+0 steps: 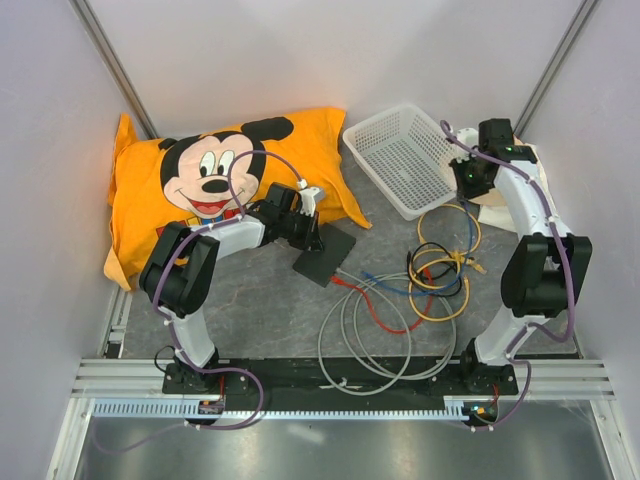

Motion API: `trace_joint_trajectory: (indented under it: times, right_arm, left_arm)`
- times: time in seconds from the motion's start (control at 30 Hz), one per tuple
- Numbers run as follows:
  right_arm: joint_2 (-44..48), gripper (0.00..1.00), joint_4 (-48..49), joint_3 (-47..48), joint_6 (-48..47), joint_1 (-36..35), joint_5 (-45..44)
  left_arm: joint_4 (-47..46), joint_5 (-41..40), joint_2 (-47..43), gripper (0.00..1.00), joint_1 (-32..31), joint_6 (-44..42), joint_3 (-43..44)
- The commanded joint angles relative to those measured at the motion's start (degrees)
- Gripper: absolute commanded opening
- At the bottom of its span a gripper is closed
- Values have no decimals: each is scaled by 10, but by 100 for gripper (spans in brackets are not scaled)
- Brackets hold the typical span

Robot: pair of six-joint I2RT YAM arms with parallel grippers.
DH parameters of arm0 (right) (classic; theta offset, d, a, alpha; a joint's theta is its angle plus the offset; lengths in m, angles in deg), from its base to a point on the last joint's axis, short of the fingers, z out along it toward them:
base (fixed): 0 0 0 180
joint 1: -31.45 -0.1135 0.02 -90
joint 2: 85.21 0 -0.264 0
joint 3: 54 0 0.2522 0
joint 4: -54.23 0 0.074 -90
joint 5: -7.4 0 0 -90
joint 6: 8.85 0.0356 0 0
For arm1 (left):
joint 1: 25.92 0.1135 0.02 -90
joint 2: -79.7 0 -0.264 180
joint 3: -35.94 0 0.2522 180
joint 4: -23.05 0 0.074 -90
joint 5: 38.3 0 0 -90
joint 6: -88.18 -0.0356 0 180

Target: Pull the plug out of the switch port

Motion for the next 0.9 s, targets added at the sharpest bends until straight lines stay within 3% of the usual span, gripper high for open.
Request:
trace_joint_trajectory:
  times: [0.0,0.13,0.23,0.27,0.37,0.47,0.63,0.77,0.87]
  right_arm:
    - [45,0,13,-14,-42,53,-78]
    - [43,1,40,-50,-30,100,-113]
    - [25,2,42,-54,-8,125,-93]
    - [22,21,36,-53,-5,126,-83]
    - [20,51,29,-46,11,126,-24]
    - [31,64,30,-27,35,124,12]
    - [60,66,32,1,41,102,121]
    - [89,72,50,-29,33,-22,161]
    - [76,75,65,-50,81,-99,173]
  left_arm:
    - [29,-30,24,2,3,-1,-8]
    - [20,-26,25,2,3,5,-12]
    - [21,-24,25,2,2,7,-10]
    - [21,-24,25,2,3,7,-10]
    - [23,-25,22,2,3,4,-11]
    - [22,-28,14,2,3,1,-16]
    - [22,-31,4,2,3,-5,-27]
    - [27,-32,-6,2,2,-6,-27]
    - [33,-32,-20,2,3,-9,-21]
